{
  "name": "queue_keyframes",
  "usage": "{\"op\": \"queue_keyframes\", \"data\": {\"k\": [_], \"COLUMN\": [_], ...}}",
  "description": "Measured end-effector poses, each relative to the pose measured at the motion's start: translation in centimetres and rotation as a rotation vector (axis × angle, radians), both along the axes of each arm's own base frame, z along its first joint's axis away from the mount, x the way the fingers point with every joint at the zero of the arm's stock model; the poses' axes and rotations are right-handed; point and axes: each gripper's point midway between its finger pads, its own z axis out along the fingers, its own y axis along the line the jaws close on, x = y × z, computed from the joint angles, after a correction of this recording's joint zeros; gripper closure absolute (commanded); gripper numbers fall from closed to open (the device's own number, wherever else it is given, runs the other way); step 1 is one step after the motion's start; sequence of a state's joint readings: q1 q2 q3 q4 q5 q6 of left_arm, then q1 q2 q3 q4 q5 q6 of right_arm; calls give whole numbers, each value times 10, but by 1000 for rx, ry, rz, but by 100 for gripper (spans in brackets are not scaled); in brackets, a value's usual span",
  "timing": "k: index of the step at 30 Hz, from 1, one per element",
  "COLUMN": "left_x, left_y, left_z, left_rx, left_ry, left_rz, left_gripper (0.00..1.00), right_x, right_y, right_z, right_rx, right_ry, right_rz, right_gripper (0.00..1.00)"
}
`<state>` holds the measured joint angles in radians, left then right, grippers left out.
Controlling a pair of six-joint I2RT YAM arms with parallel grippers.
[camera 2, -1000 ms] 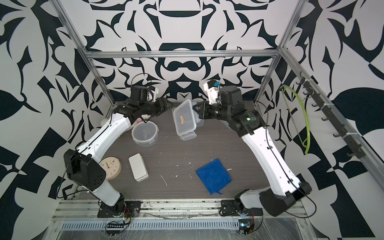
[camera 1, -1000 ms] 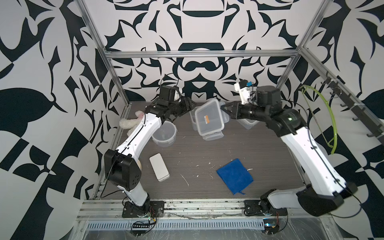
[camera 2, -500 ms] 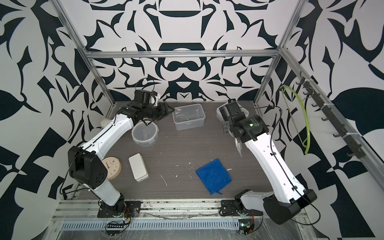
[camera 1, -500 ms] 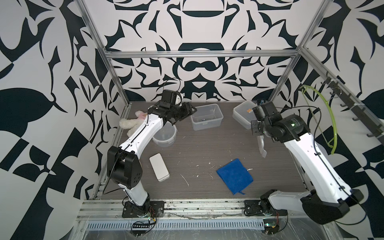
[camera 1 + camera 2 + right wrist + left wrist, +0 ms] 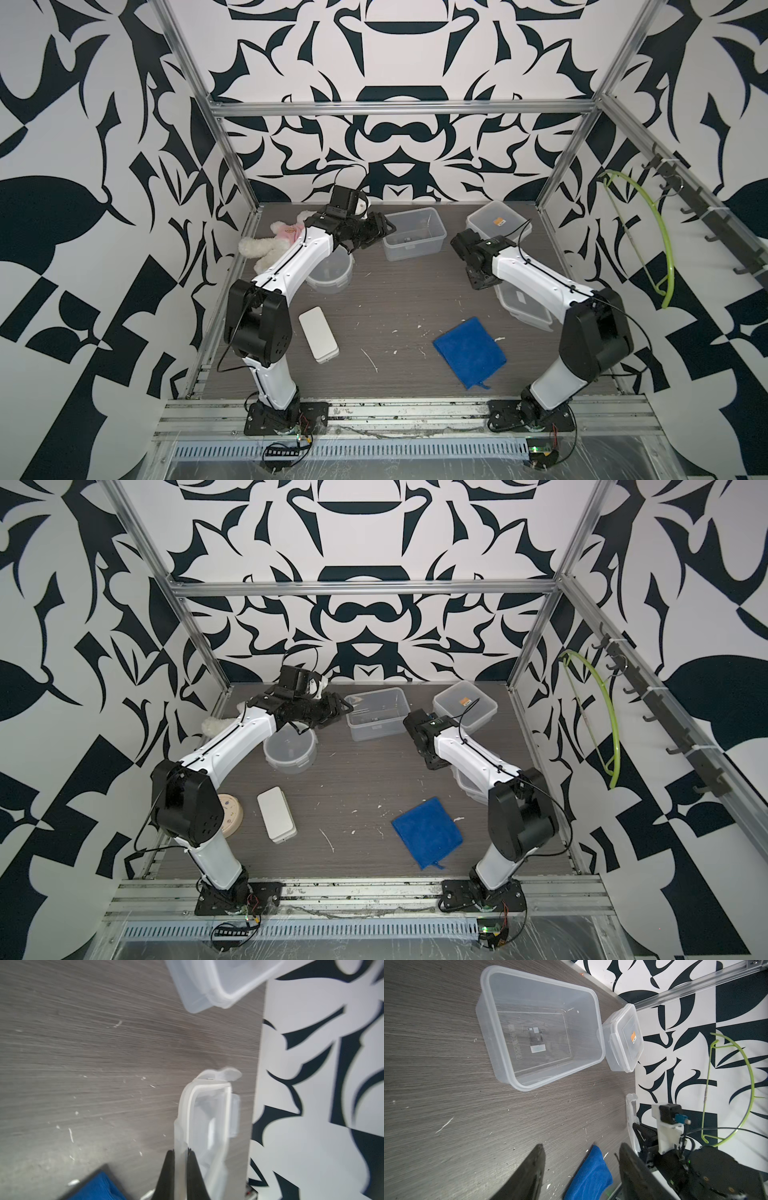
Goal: Wipe the insides of the lunch boxes
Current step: Place the lid at the center of the board.
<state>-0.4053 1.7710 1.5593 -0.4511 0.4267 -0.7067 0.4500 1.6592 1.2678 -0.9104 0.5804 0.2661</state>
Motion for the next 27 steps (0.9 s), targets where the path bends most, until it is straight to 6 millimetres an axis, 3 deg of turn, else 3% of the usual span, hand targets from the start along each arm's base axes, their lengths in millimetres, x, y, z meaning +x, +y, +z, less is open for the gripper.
{"op": "queue_keyframes", "data": {"k": [8, 9, 12, 15, 21, 25, 26, 27], "left_x": [-3, -3, -4, -6, -7, -7, -7, -7], "left_y": [1, 1, 2, 3, 4, 6, 7, 8], "left_z": [-10, -10, -15, -22, -24, -23, -22, -21], "left_rx": [9, 9, 14, 22, 28, 35, 37, 38], "left_ry": [21, 22, 30, 46, 50, 46, 44, 41], "left_rz": [1, 1, 1, 2, 7, 14, 16, 19], "left_gripper": [39, 39, 39, 38, 35, 35, 35, 35], "right_x": [11, 9, 1, -11, -29, -55, -65, -75], "right_y": [21, 22, 25, 29, 39, 51, 55, 59], "right_z": [-49, -55, -70, -73, -50, -40, -38, -35], "right_rx": [110, 116, 155, 214, 368, 508, 539, 569], "right_ry": [18, 26, 43, 45, -23, -35, -35, -36], "right_rz": [-6, -7, -8, -2, 11, 21, 31, 41], "right_gripper": [100, 94, 53, 31, 25, 22, 17, 1]}}
